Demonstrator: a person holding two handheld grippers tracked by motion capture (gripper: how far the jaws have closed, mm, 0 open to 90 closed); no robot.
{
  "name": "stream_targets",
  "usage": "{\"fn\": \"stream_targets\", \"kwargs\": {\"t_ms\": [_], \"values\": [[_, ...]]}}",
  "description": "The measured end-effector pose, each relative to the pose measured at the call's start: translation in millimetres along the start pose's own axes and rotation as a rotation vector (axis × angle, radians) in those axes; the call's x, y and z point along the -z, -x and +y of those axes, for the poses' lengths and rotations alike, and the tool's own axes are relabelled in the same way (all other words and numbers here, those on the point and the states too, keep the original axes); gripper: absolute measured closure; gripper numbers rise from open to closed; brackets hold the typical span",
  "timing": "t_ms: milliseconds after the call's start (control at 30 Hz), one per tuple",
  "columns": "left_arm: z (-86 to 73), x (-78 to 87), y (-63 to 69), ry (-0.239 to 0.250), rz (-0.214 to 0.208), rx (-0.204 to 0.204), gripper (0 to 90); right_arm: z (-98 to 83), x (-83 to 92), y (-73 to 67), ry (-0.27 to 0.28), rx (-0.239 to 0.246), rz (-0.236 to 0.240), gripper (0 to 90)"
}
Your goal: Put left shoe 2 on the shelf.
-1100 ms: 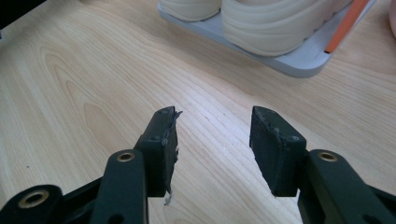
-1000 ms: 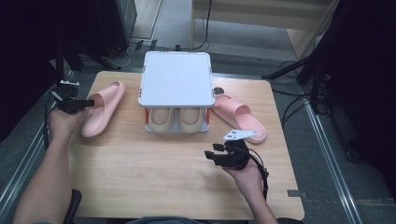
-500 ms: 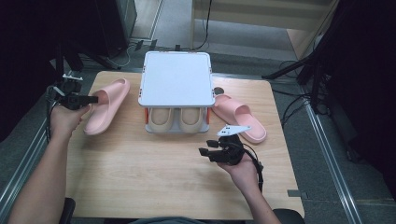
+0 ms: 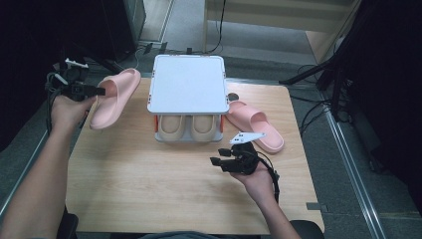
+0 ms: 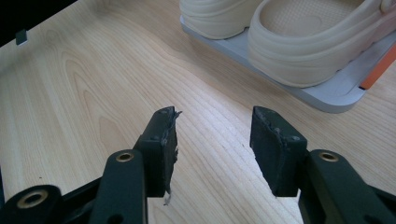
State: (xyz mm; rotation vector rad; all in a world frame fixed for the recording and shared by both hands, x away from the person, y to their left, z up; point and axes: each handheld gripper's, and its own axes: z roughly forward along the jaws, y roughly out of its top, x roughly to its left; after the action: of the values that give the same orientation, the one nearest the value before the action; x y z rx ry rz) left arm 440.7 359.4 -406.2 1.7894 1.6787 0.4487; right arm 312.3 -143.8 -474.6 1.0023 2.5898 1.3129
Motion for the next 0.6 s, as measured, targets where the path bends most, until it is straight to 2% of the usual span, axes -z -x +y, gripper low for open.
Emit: {"fn": "stream_targets", "kwargs": {"t_ms": [200, 333, 400, 600], "values": [[26.2, 15.4, 17.4, 0.013, -0.005, -0.042, 82.5, -0.2, 1.7, 1.1, 0.005, -0.009, -0.003, 51.7], [45.8, 27.4, 29.7, 0.041, -0.016, -0.05, 82.3, -0.2, 1.9, 1.2, 0.009, -0.006, 0.0, 51.7], [55.7, 33.4, 38.1, 0.05, -0.023, -0.07, 82.3, -0.1, 1.8, 1.4, 0.008, -0.01, 0.002, 51.7], [73.5, 36.7, 65.1, 0.052, -0.038, -0.114, 82.0, 0.0, 1.8, 1.2, 0.007, -0.009, 0.003, 51.7]]}}
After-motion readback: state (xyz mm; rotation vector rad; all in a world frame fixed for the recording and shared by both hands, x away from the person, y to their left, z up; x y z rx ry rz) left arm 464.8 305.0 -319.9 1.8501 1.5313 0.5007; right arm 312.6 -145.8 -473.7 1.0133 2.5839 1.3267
